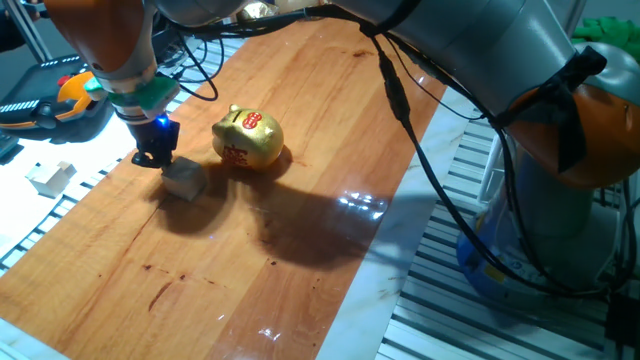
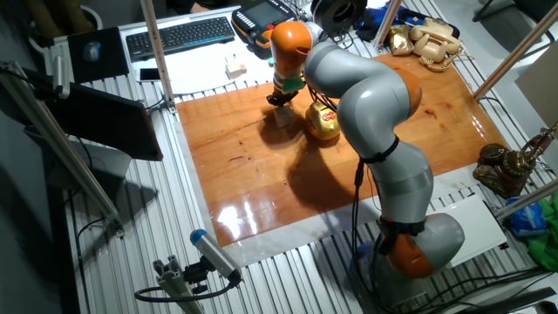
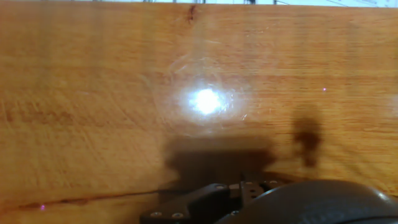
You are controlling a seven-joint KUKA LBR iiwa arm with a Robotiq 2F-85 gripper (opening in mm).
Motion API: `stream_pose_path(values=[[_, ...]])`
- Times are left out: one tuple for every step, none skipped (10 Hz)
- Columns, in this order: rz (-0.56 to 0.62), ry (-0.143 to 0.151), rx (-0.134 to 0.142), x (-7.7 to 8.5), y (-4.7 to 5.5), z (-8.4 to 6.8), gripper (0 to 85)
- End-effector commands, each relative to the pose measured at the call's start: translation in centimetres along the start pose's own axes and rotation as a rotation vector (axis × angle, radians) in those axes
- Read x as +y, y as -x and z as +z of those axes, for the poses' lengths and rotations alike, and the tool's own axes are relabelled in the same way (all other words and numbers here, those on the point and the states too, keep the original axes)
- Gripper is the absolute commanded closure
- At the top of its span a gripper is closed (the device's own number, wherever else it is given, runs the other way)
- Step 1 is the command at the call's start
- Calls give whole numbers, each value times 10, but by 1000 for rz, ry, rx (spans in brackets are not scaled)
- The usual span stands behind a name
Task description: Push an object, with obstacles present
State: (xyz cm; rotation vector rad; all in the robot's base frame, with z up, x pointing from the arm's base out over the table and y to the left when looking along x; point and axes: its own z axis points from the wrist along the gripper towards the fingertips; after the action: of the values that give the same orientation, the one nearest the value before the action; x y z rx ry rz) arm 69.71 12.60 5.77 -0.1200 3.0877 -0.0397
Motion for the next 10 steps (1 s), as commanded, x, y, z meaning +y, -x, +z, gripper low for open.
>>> stream_pose_path(values=[[-3, 1, 0, 0, -1, -1, 850], [-3, 1, 0, 1, -3, -1, 850], [-6, 1, 0, 3, -5, 0, 850], [-12, -1, 0, 4, -7, 1, 850], [-16, -2, 0, 6, -9, 2, 850], [-17, -2, -2, 8, -12, 2, 850], [-17, -2, -2, 9, -15, 2, 850], [-19, 1, -2, 9, -18, 2, 850], [-20, 1, -2, 8, -21, 2, 850], [-22, 2, 1, 7, -22, 0, 850]])
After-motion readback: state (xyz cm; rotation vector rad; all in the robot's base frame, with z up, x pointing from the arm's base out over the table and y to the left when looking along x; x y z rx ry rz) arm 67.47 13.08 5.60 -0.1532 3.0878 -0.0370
